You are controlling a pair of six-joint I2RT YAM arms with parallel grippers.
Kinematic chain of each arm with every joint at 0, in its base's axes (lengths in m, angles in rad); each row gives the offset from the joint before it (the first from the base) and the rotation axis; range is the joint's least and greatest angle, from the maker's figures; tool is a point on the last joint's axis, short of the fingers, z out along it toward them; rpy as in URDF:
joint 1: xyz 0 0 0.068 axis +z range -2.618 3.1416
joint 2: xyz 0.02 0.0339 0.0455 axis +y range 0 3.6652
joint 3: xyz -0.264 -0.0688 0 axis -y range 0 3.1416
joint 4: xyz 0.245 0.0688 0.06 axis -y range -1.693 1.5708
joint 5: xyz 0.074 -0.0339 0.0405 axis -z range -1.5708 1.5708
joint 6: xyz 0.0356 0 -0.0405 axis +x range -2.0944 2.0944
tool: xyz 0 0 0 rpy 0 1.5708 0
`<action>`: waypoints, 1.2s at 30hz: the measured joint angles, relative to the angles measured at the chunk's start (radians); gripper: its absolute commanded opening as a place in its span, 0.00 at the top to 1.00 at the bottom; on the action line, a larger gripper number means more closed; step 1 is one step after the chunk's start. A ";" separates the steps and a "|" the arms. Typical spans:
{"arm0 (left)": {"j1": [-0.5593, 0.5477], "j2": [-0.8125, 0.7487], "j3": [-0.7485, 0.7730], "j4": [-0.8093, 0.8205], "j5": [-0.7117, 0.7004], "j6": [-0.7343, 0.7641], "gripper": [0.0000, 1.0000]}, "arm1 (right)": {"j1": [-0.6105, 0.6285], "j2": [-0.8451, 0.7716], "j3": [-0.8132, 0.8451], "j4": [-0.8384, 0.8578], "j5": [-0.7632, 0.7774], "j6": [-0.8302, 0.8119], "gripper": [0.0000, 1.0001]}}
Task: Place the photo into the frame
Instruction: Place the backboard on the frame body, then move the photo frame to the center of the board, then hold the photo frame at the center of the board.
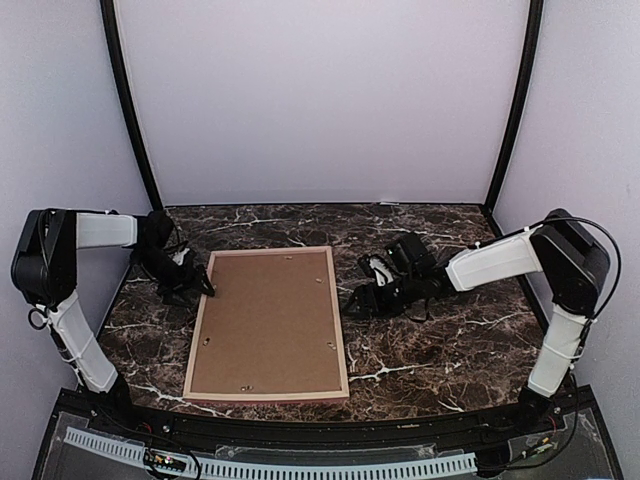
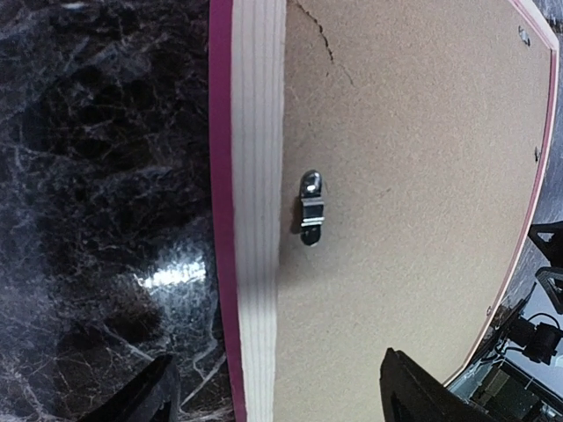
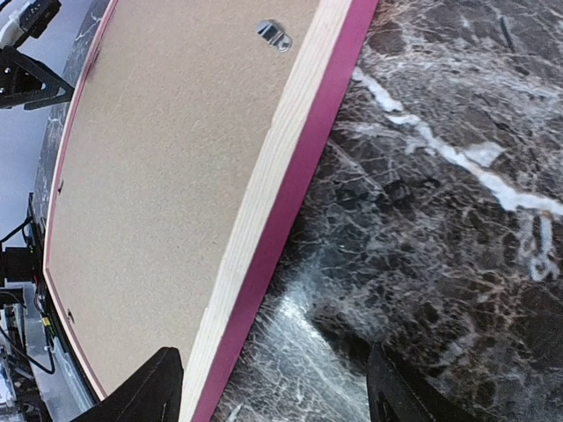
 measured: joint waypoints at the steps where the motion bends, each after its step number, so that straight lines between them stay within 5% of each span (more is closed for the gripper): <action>1: 0.000 0.001 -0.011 0.011 0.006 -0.001 0.19 | 0.009 0.009 0.009 0.000 0.001 0.003 0.27; 17: -0.154 -0.001 -0.105 0.180 0.100 -0.030 0.25 | 0.037 0.012 0.002 0.015 0.097 0.075 0.29; 36: -0.442 0.082 0.008 0.315 0.013 -0.177 0.18 | 0.035 -0.197 -0.092 -0.249 0.497 0.070 0.69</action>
